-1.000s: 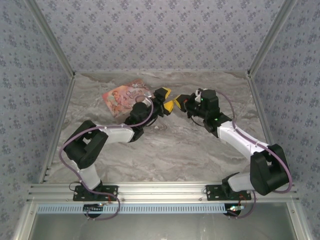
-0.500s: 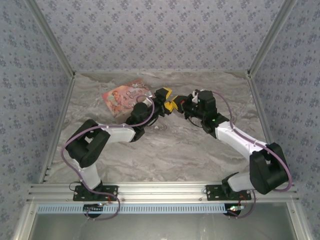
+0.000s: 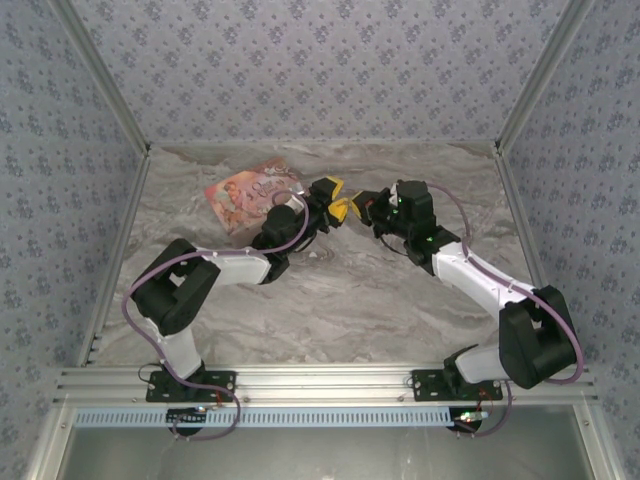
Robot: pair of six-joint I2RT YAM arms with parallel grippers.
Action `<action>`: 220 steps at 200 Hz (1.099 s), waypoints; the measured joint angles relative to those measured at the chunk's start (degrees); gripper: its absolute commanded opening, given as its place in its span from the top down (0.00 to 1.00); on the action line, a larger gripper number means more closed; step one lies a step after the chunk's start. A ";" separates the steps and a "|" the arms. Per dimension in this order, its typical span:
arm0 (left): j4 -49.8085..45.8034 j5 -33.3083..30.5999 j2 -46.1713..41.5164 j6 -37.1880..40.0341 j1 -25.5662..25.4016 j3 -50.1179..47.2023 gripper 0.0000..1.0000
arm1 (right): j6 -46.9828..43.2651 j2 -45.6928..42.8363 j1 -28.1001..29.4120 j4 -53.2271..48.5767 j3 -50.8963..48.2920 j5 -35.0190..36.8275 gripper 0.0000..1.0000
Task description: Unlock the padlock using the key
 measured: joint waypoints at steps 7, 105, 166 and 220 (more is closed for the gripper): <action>0.00 0.02 0.00 0.00 0.00 0.00 0.41 | -0.17 0.00 -0.15 -0.50 -0.02 0.15 1.00; -0.81 -0.15 0.00 0.00 0.00 0.04 0.52 | -0.81 -0.44 -0.48 -2.78 -0.02 0.61 1.00; -2.97 -0.11 0.00 0.02 0.00 0.04 0.48 | -0.83 -0.44 -0.57 -2.91 -0.02 0.61 1.00; -4.35 0.55 0.00 0.07 0.00 0.04 0.55 | -0.83 -0.44 -0.57 -2.93 -0.02 0.61 1.00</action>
